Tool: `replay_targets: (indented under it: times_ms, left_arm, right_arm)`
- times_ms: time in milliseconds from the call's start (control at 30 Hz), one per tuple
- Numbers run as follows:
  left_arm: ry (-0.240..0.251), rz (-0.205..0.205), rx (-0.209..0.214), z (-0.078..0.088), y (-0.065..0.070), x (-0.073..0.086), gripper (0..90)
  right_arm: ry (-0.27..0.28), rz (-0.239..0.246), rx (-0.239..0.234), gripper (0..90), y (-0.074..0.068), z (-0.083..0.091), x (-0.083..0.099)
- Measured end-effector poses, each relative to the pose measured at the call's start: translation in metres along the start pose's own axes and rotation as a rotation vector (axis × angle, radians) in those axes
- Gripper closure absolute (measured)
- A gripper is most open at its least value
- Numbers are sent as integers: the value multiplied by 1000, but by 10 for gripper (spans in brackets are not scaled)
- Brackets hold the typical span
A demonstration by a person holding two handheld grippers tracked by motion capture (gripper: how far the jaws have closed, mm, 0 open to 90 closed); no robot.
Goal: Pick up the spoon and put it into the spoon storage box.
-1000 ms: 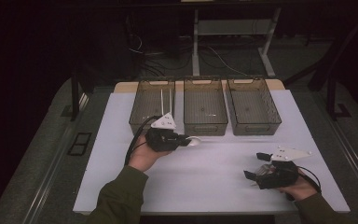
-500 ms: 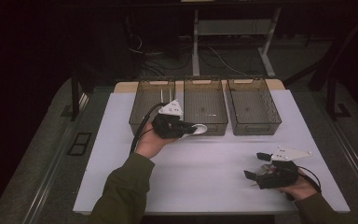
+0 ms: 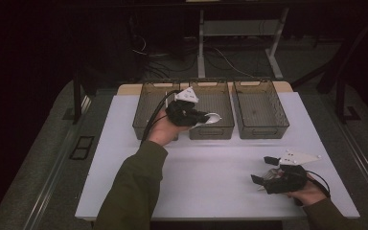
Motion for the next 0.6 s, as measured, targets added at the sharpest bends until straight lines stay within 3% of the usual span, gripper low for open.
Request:
replay_targets:
  times_ms: [300, 600]
  left_arm:
    - [9, 15, -12, -18, -24, -11, 813]
    - [10, 52, -17, -41, -41, -10, 813]
  right_arm:
    - [5, -7, -2, 118, 0, 1, -1]
    - [12, -2, -4, 118, 0, 1, -1]
Point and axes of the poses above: each handheld gripper's, and its own axes: z roughly backward along the jaws, x roughly out of its underside, y roughly to its right, the point moved 6 cm from there along -z, roughly forward along the jaws, and after that the axes turned 11 degrees about x, right-handed, at the moved point
